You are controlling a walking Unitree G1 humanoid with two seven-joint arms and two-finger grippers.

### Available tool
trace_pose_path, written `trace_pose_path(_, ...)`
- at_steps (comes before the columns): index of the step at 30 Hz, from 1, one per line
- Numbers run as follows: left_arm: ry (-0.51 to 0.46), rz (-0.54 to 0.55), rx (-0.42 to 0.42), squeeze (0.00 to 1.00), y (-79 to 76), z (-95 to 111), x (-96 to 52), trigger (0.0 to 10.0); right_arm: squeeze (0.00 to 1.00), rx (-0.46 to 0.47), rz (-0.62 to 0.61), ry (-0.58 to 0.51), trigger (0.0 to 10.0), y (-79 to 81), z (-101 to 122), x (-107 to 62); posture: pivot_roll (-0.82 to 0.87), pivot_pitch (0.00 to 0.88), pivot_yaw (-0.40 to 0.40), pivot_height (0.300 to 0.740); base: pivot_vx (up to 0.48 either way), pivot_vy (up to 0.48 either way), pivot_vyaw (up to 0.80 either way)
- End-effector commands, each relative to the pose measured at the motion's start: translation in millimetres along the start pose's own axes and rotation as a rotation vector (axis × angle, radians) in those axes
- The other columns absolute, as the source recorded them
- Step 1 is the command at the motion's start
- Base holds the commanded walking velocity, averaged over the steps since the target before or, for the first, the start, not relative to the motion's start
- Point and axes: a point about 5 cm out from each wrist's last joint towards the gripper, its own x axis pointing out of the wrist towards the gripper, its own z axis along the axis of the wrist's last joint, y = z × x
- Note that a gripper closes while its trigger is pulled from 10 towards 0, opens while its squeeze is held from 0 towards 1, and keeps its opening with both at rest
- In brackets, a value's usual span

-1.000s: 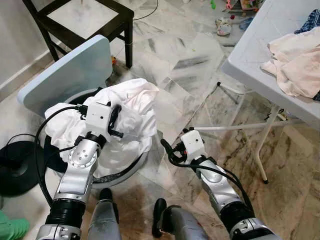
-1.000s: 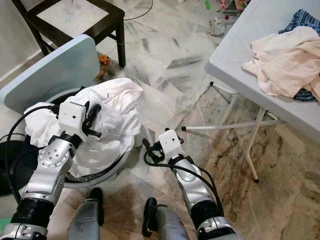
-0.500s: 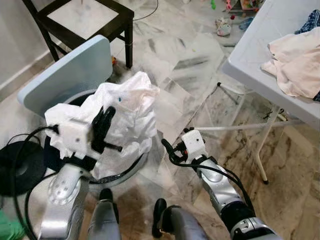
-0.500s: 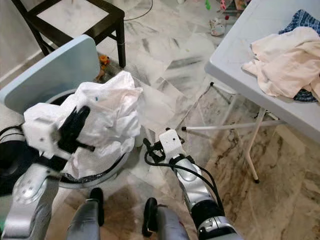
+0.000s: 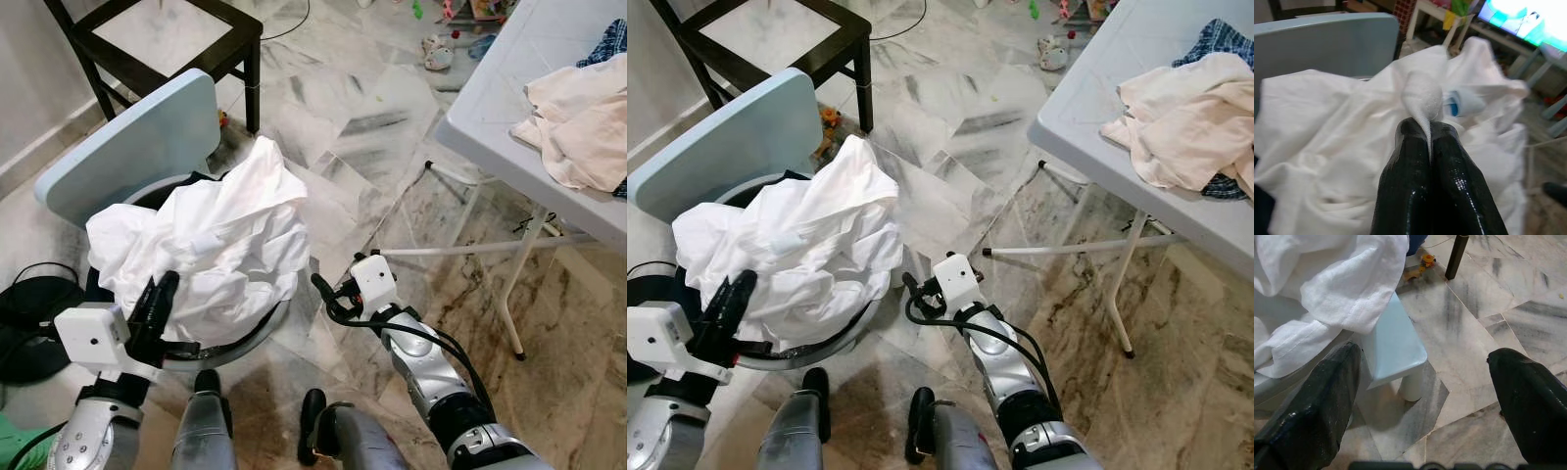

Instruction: Hang hanger

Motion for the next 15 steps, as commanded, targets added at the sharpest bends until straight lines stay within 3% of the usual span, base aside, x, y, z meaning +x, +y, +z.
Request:
trace_pose_path(1,0.017,0.061,0.029,0.0,11.4,-3,-3.9,0.0,0.0,0.004,0.004,0.039,10.0,-0.5,-10,-5.4,0.31,0.352,-0.186,0.74,0.0,0.0,0.0)
trace_pose_path(6,0.038,0.029,0.073,0.0,10.9,-5,-1.9,0.0,0.0,0.0,0.002,0.04,10.0,-1.3,-11,-5.5,0.3,0.347,-0.185,0.74,0.0,0.0,0.0)
trace_pose_path(7,0.06,-0.038,0.103,0.0,1.8,-11,-1.9,0.0,0.0,-0.001,-0.001,0.039,10.0,-1.9,-11,-5.6,0.29,0.346,-0.184,0.74,0.0,0.0,0.0)
trace_pose_path(8,0.06,-0.038,0.103,0.0,1.8,-11,-1.9,0.0,0.0,-0.001,-0.001,0.039,10.0,-1.9,-11,-5.6,0.29,0.346,-0.184,0.74,0.0,0.0,0.0)
trace_pose_path(10,0.11,-0.176,0.132,0.0,-18.6,-22,-1.0,0.0,0.0,-0.002,-0.005,0.037,10.0,-2.7,-10,-5.4,0.29,0.344,-0.186,0.74,0.0,0.0,0.0)
trace_pose_path(15,0.209,-0.321,0.13,0.0,-38.7,-40,-2.7,0.0,0.0,-0.004,-0.009,0.036,10.0,-3.7,-10,-5.8,0.28,0.341,-0.187,0.74,0.0,0.0,0.0)
